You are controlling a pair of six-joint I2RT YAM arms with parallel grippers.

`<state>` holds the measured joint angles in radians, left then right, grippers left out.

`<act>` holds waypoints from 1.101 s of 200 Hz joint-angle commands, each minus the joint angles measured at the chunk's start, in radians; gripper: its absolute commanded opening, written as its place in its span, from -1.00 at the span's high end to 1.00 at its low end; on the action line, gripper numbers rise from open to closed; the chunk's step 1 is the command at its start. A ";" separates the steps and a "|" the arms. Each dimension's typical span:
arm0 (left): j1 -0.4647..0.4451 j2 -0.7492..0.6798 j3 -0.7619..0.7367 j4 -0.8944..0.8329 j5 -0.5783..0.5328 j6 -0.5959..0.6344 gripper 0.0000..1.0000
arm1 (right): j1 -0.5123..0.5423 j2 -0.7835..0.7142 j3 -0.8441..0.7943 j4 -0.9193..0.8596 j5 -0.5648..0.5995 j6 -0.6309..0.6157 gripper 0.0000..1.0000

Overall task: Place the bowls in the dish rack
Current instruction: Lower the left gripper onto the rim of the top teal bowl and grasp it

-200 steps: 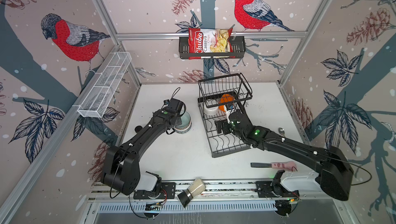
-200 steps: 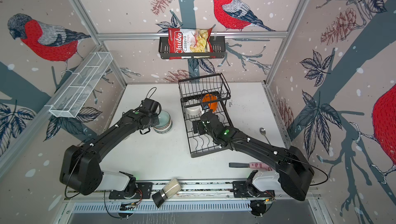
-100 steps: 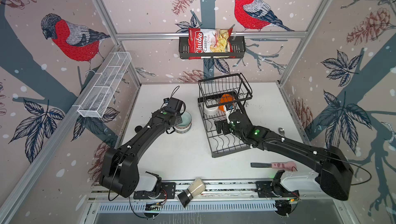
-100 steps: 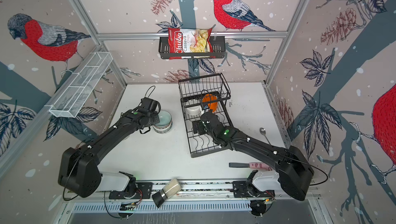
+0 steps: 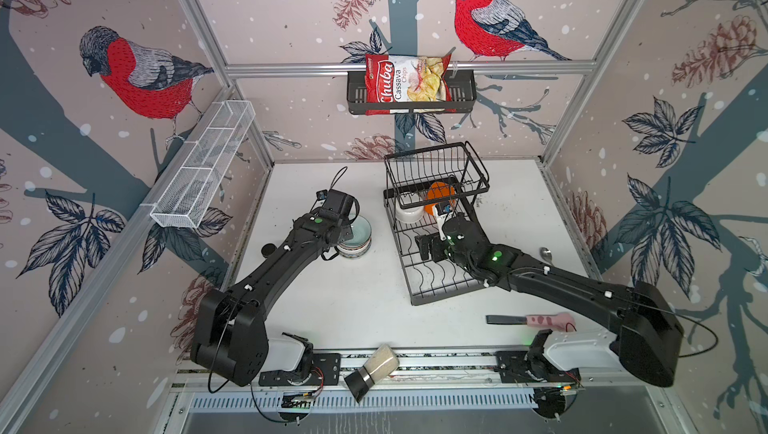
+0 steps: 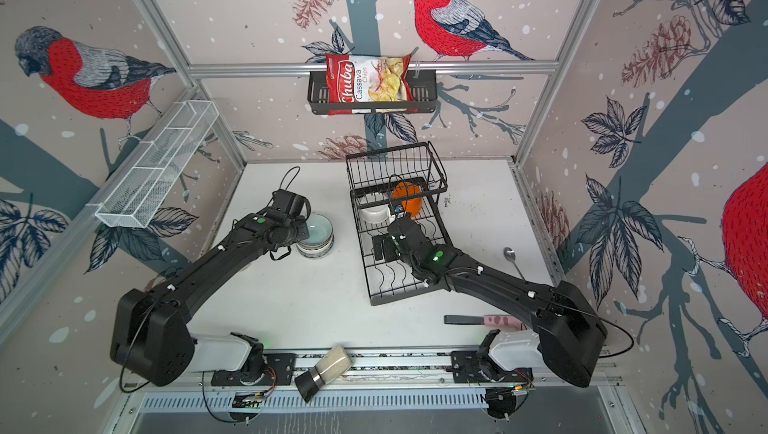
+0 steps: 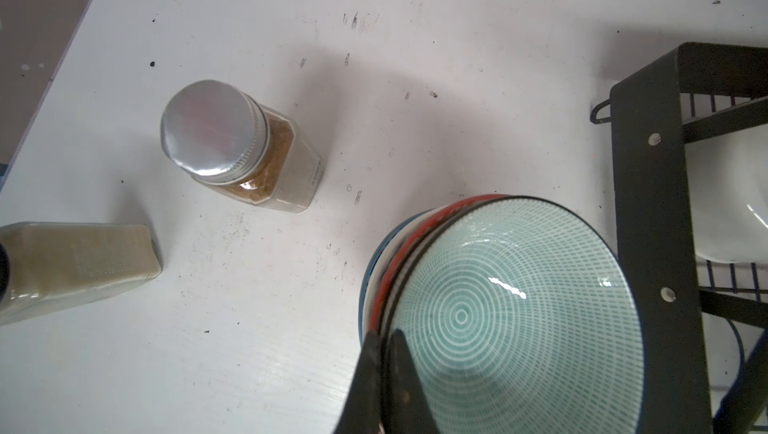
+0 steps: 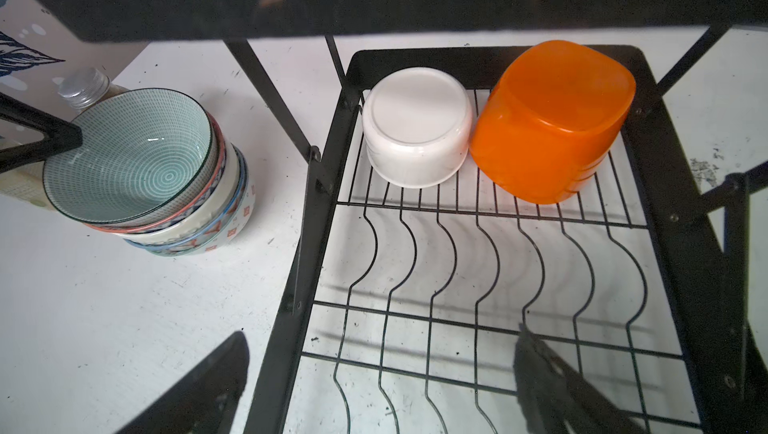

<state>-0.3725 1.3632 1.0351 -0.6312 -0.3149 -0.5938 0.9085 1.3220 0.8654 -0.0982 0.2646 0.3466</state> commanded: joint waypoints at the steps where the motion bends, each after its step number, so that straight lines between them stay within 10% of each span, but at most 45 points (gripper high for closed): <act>1: 0.001 -0.016 -0.009 -0.011 -0.026 0.020 1.00 | 0.002 0.002 0.001 0.026 -0.006 0.015 -0.97; 220: 0.002 -0.080 -0.057 0.085 0.022 0.044 1.00 | 0.009 0.043 0.016 0.032 -0.038 0.011 -0.95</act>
<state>-0.3725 1.2716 0.9691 -0.5831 -0.2974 -0.5587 0.9157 1.3609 0.8719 -0.0975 0.2325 0.3470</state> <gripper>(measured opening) 0.062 0.974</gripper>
